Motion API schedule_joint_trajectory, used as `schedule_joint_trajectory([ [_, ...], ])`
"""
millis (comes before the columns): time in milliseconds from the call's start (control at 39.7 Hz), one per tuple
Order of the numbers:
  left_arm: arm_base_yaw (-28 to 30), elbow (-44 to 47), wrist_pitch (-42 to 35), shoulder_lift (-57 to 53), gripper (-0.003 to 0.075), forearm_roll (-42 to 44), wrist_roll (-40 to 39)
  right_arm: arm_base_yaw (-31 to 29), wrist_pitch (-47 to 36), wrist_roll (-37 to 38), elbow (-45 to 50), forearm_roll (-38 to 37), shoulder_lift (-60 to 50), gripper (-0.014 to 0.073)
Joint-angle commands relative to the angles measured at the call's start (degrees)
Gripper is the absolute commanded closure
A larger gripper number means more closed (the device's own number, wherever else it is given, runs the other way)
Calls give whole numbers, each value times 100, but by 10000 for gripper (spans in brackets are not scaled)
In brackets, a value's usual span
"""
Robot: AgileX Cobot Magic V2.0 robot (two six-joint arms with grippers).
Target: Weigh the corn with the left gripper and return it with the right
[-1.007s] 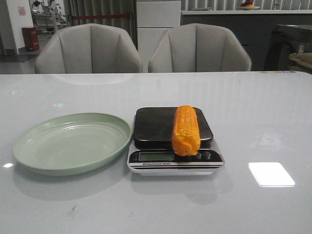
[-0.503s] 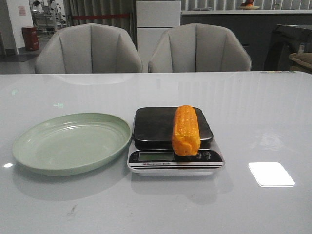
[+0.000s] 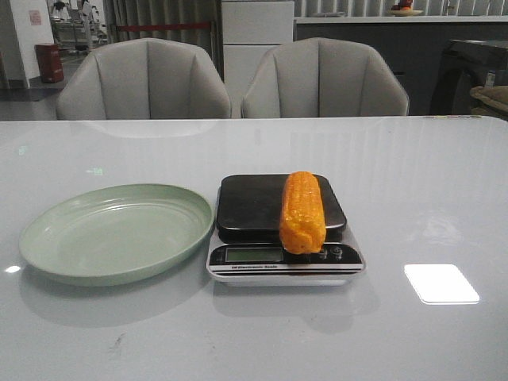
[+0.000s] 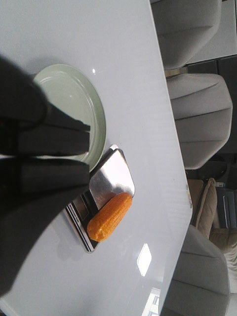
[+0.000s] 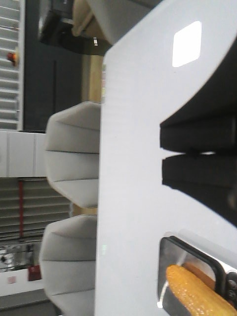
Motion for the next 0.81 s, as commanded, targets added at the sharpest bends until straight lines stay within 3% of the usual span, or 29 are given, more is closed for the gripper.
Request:
schedule_joint_trajectory([
  [0,-5,-131,-470,62,596,-16,8,-23,190,-9,-556,130,504,427],
  [529,-5,-131,-470,62,596,-16,8,151,947,-9,-696,263,951,408],
  [655,-5,-131,-470,62,596,-16,8,511,876,-9,-703,270,1224,290],
  [780,-5,-131,-470,62,596,-16,8,919,658,-9,-752,270,1703,92],
])
